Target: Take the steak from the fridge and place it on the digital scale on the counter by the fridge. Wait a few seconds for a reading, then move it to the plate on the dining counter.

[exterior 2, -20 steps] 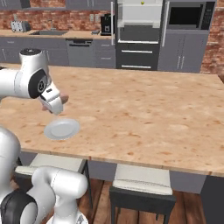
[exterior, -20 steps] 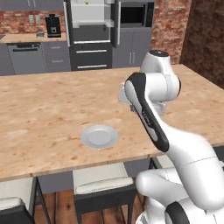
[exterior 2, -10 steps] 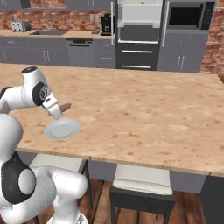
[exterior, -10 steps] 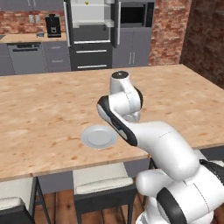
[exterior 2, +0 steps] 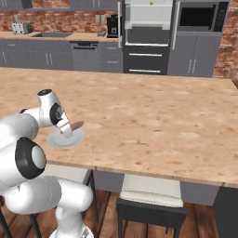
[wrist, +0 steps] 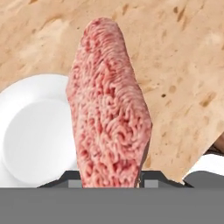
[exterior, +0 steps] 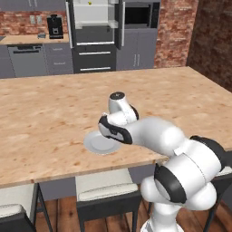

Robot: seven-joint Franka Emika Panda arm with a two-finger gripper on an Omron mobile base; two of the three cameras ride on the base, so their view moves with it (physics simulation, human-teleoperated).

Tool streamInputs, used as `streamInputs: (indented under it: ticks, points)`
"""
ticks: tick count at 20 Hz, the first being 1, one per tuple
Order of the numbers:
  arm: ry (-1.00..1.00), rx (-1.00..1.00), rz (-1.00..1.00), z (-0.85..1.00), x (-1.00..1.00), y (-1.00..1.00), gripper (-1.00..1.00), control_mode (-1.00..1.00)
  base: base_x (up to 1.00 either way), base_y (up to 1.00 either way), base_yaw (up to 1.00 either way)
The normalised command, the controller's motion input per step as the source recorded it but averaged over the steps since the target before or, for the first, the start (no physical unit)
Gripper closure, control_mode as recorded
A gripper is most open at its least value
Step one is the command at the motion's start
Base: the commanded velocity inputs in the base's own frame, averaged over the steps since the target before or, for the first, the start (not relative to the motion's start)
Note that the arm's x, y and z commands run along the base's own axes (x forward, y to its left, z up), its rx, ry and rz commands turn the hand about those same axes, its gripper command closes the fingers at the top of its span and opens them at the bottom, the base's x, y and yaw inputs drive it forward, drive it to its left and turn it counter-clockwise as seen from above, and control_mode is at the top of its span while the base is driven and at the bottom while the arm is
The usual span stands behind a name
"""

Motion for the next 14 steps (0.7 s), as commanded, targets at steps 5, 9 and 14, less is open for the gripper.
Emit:
streamInputs:
  ticks: [5,9,14]
  points:
    - [0.01,0.00,-0.02,-0.55,0.11,0.26,1.00,-1.00,0.00,0.00,0.00]
    - [0.00,0.00,-0.02,-0.40,0.00,0.38,1.00,-1.00,0.00,0.00,0.00]
    - [0.01,0.00,-0.01,-0.25,0.02,0.32,1.00,-1.00,0.00,0.00,0.00]
